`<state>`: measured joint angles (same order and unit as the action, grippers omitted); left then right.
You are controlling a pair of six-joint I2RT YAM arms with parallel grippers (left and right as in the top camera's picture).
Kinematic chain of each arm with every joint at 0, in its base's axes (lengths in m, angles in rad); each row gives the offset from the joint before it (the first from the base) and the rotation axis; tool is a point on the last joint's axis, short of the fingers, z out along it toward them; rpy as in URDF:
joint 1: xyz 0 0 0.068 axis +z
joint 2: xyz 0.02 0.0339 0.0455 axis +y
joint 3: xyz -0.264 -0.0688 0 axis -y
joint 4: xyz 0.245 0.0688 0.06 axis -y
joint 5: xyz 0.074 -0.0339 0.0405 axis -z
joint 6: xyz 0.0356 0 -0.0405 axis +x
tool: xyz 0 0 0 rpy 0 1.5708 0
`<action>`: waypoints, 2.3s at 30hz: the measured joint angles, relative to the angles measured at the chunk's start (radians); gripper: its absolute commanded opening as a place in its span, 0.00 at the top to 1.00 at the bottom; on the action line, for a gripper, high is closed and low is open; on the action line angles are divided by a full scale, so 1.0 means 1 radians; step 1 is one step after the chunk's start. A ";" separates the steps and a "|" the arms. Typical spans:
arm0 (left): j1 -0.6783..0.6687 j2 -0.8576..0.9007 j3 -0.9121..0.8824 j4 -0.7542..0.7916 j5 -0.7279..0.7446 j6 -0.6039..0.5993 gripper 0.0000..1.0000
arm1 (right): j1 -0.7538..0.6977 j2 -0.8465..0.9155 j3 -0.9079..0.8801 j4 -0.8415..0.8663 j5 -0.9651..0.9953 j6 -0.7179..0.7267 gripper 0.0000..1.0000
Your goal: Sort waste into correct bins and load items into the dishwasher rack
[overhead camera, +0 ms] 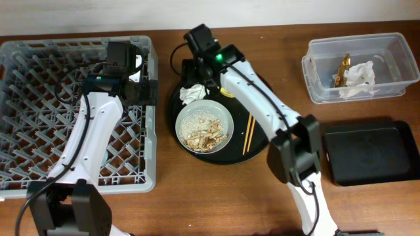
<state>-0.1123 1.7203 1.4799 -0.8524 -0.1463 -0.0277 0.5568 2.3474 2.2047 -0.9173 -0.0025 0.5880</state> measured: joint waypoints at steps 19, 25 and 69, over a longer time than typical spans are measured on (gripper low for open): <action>0.000 0.000 0.000 -0.001 0.000 0.000 0.01 | 0.034 0.188 0.018 0.064 -0.021 0.014 0.96; 0.000 0.000 0.000 -0.001 0.000 0.000 0.01 | -0.120 0.102 0.511 -0.260 -0.124 -0.033 0.96; 0.000 0.000 0.000 -0.002 0.000 0.000 0.00 | -0.290 -0.293 0.039 -0.674 0.011 -0.222 0.40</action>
<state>-0.1123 1.7203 1.4803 -0.8543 -0.1459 -0.0277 0.2668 2.0544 2.2436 -1.5909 0.0086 0.3656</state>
